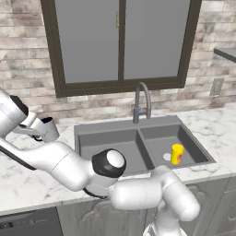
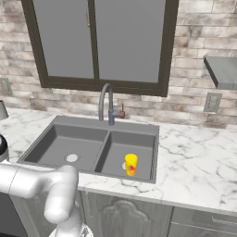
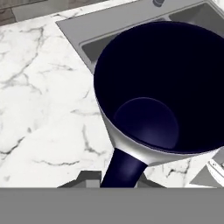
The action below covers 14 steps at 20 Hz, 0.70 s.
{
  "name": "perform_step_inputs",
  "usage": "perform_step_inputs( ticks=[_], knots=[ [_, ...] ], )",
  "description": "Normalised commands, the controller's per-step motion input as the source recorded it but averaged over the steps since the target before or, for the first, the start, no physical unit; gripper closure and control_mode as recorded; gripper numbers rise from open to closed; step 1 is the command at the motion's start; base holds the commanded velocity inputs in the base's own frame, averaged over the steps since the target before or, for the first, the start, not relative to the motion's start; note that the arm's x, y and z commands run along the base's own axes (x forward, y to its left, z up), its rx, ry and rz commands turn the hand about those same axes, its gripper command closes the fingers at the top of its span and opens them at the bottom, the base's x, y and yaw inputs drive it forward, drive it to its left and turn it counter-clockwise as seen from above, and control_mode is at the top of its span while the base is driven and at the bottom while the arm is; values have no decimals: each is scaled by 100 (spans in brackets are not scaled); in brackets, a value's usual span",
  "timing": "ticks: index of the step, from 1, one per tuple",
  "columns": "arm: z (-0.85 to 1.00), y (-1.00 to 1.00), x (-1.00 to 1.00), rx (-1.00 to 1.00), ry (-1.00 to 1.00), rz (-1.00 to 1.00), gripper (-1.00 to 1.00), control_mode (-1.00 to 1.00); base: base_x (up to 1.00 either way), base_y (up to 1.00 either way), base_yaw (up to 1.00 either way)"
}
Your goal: Move any existing items from the left basin to the right basin for drying. Then move the mug from the counter to the left basin of the sink for washing.
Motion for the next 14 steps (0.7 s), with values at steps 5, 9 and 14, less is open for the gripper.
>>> perform_step_inputs(
  ticks=[5,9,14],
  knots=[
    [8,-69,-23,0,0,-12,100,-100,0,0,0],
    [0,-79,-14,0,0,-9,100,-100,0,0,0],
    [0,-80,-14,0,-6,-4,100,-100,0,0,0]
  ],
)
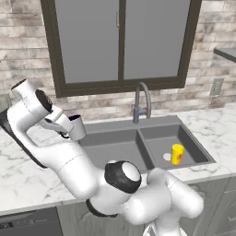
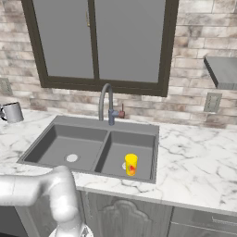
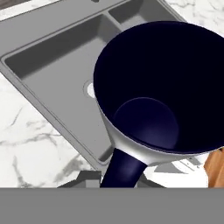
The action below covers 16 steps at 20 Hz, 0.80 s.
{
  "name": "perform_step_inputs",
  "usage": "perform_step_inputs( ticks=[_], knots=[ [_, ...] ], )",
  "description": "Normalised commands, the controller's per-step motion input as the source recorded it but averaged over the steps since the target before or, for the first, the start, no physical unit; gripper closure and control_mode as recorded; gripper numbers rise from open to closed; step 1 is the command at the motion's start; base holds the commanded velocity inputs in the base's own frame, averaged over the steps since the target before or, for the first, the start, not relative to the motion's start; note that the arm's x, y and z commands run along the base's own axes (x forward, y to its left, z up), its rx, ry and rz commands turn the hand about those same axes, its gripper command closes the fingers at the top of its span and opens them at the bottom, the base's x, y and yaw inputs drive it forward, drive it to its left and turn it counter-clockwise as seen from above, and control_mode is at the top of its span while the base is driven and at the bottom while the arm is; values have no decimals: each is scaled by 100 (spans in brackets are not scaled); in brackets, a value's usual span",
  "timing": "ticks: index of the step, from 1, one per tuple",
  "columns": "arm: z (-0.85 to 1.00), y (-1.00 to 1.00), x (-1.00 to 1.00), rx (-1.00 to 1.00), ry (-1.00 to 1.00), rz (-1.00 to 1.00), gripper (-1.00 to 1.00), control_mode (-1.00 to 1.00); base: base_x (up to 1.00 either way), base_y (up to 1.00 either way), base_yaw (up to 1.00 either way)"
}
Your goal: Move any existing items from the left basin to the right basin for drying. Then move the mug from the counter to the left basin of the sink for washing.
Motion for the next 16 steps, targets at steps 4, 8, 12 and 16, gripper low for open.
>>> perform_step_inputs(
  ticks=[4,8,12,16],
  knots=[
    [0,-78,-14,0,-9,-3,100,-100,0,0,0],
    [0,-71,-3,0,-7,-1,100,-100,0,0,0],
    [-2,-62,0,4,-5,0,100,-100,0,0,0],
    [-9,-57,0,6,0,0,100,-100,0,0,0]
  ],
)
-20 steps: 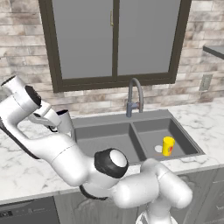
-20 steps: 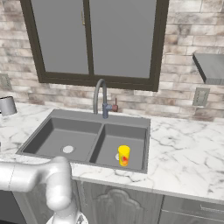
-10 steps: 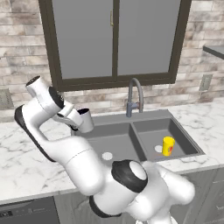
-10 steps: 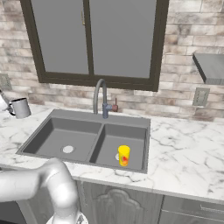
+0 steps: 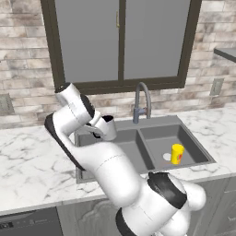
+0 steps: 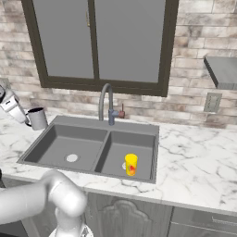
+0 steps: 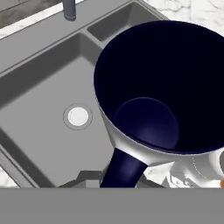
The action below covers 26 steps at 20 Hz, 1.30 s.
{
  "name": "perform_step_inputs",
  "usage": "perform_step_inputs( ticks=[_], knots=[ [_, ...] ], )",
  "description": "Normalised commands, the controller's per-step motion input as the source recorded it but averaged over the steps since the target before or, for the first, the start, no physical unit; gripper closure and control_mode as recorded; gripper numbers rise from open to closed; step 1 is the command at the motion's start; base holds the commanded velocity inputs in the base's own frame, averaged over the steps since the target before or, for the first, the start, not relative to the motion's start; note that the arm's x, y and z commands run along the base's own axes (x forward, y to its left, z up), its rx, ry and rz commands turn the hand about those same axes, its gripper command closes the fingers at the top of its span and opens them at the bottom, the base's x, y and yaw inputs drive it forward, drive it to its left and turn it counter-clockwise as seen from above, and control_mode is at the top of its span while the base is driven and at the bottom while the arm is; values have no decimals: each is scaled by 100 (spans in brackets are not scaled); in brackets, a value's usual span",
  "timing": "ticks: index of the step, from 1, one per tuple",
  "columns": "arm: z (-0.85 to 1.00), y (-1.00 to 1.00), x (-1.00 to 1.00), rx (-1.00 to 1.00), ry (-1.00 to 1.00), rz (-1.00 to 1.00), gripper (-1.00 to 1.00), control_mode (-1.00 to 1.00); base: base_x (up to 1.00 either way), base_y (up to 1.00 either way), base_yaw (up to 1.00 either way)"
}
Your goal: Move any existing items from the left basin to the right basin for drying. Then move the mug from the counter to the left basin of the sink for washing.
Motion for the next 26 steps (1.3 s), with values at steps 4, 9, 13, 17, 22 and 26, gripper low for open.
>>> perform_step_inputs(
  ticks=[4,9,13,17,22,26],
  knots=[
    [-20,-51,0,7,0,0,100,-100,0,0,0],
    [-30,-36,2,3,0,3,100,-100,0,0,0],
    [-34,-30,1,3,0,1,100,-100,0,0,0],
    [-31,-24,7,5,0,0,100,-100,0,0,0],
    [-30,-21,12,4,0,0,100,-100,0,0,0],
    [-33,-18,17,5,0,0,100,-100,0,0,0]
  ],
)
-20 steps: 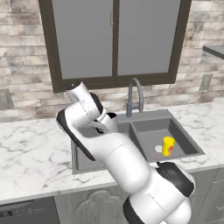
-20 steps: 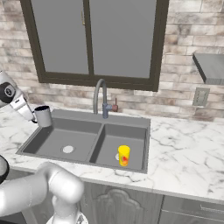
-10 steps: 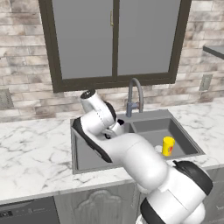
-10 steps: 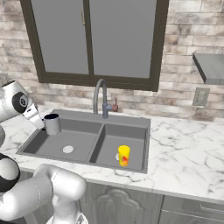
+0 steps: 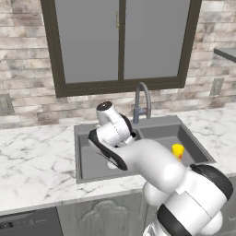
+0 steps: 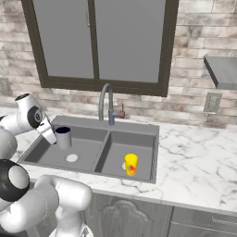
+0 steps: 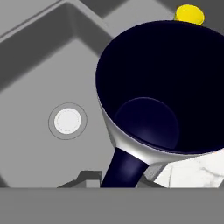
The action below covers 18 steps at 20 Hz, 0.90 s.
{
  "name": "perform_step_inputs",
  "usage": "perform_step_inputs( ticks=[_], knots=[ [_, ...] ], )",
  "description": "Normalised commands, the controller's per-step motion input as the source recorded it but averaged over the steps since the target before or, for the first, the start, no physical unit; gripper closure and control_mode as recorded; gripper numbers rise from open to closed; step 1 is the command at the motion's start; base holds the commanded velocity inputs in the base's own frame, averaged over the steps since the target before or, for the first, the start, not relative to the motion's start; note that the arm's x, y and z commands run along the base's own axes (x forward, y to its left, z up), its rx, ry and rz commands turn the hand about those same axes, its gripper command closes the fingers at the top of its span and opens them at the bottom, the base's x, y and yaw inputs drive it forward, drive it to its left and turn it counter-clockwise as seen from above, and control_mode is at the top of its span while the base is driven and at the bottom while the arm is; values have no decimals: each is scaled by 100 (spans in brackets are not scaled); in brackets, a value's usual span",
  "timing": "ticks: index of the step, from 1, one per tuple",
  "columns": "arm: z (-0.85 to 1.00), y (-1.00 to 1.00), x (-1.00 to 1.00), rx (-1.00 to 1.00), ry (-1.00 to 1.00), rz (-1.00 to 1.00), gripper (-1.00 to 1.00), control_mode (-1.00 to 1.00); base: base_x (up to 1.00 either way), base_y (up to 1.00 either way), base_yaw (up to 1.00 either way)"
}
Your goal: Move any existing items from the left basin to the right basin for drying. Then move the mug from the counter to the left basin of the sink for washing.
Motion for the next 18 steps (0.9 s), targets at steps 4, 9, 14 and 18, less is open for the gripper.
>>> perform_step_inputs(
  ticks=[4,9,14,18],
  knots=[
    [-32,-14,23,6,0,0,100,-100,0,0,0],
    [-33,-5,32,4,0,0,100,-100,0,0,0],
    [-32,-1,31,2,0,0,100,-100,0,0,0],
    [-33,0,27,1,0,0,100,-100,0,0,0]
  ],
)
